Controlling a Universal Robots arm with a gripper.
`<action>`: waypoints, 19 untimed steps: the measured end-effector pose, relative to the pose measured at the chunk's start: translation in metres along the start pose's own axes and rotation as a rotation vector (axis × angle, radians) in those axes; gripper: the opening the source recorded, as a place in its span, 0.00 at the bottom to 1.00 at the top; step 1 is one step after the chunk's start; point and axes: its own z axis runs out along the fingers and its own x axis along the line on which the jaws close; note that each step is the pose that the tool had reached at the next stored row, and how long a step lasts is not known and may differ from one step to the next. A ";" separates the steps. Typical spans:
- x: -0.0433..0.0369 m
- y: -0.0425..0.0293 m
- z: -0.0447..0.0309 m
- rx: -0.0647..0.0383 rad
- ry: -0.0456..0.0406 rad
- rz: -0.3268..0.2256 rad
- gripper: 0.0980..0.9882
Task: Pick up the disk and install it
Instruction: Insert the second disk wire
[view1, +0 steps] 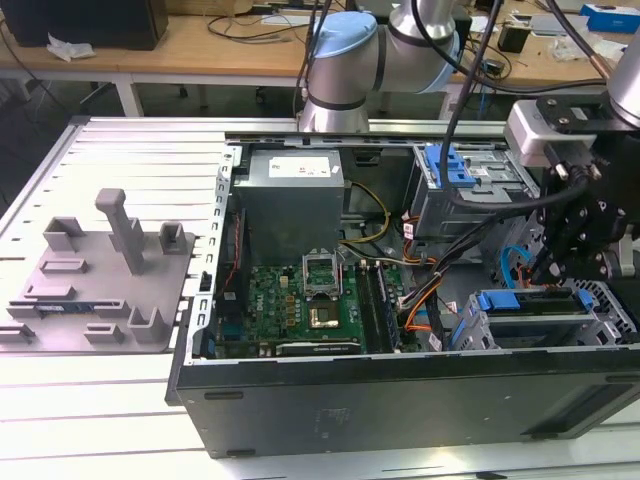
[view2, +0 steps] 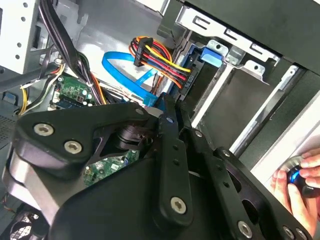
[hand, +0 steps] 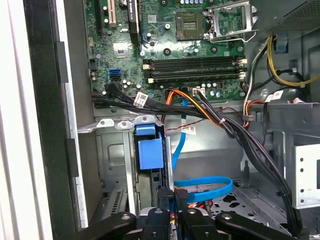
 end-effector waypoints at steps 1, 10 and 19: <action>0.0018 -0.0002 0.0000 0.000 -0.0062 0.000 0.07; 0.0072 -0.0006 0.0002 -0.002 -0.0271 0.002 0.07; 0.0100 -0.0024 0.0016 -0.002 -0.0272 0.002 0.07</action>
